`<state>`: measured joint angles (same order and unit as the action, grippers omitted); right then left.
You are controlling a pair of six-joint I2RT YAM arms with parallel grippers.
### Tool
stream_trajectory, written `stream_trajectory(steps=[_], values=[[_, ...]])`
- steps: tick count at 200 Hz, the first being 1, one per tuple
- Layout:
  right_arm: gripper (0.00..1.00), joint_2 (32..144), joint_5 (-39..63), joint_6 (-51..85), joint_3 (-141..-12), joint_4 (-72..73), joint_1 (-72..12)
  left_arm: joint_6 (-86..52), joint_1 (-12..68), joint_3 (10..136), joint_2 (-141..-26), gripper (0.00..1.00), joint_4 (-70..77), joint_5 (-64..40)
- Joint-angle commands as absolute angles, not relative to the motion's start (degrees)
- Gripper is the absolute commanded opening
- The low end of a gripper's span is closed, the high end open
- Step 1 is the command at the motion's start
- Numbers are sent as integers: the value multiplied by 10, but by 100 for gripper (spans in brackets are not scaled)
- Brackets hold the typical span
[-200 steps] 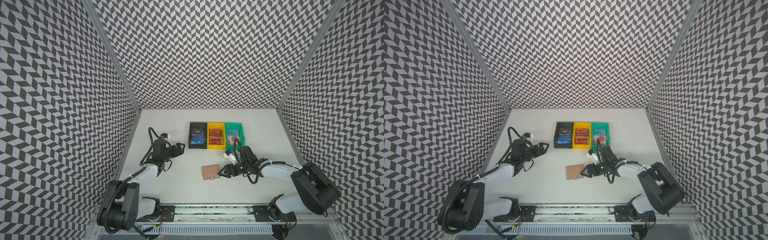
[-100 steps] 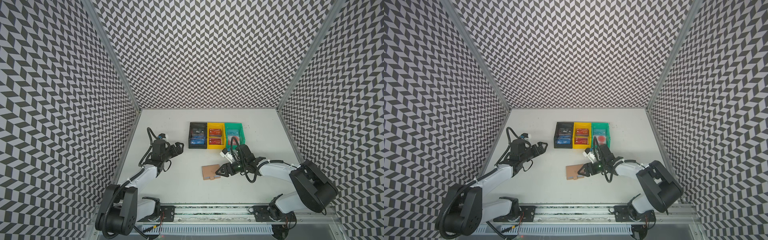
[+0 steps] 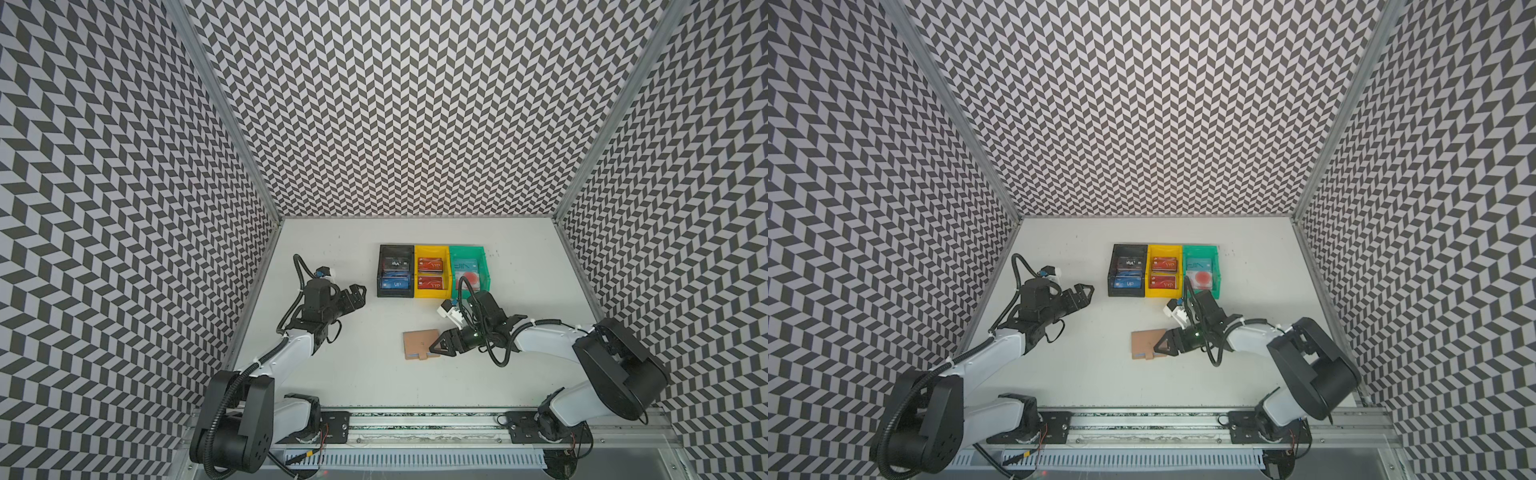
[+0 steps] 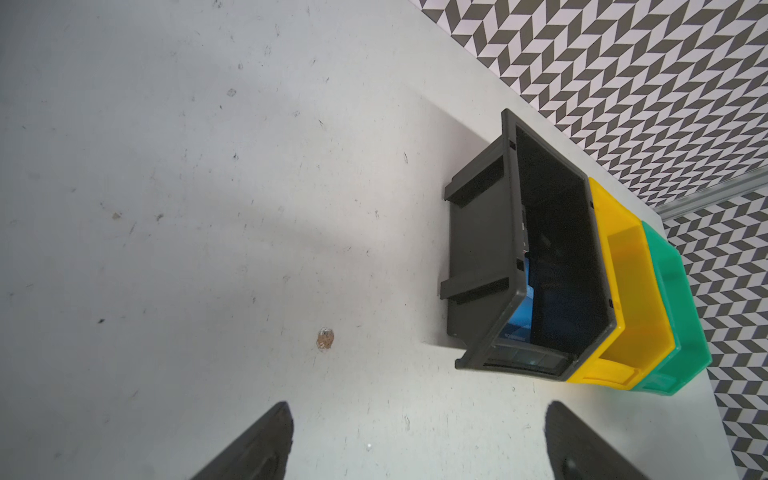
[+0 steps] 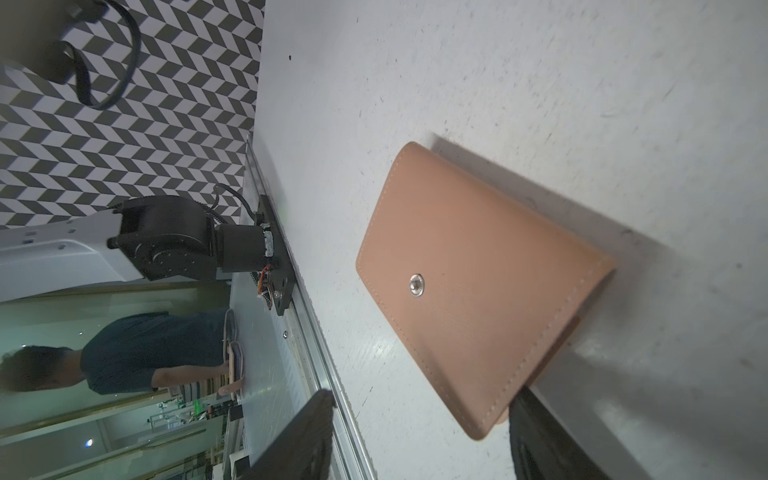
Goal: Take the credit cards out of the card holder
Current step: Move the card holder to the center of the table.
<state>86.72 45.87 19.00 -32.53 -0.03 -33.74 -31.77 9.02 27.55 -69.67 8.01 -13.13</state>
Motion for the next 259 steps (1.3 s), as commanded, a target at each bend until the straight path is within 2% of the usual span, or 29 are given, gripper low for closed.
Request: stream_trajectory(steps=[1, 56, 104, 194, 259], values=[[65, 871, 462, 202, -338, 35, -342, -309, 92, 280, -695, 95, 72, -124], [48, 886, 470, 204, -353, 44, -347, -305, 94, 276, -689, 95, 74, -105], [40, 914, 469, 212, -363, 58, -349, -299, 97, 273, -692, 95, 74, -100], [26, 935, 461, 203, -394, 43, -348, -294, 100, 283, -703, 92, 57, -95], [24, 979, 451, 188, -456, 12, -348, -296, 101, 285, -707, 91, 47, -89]])
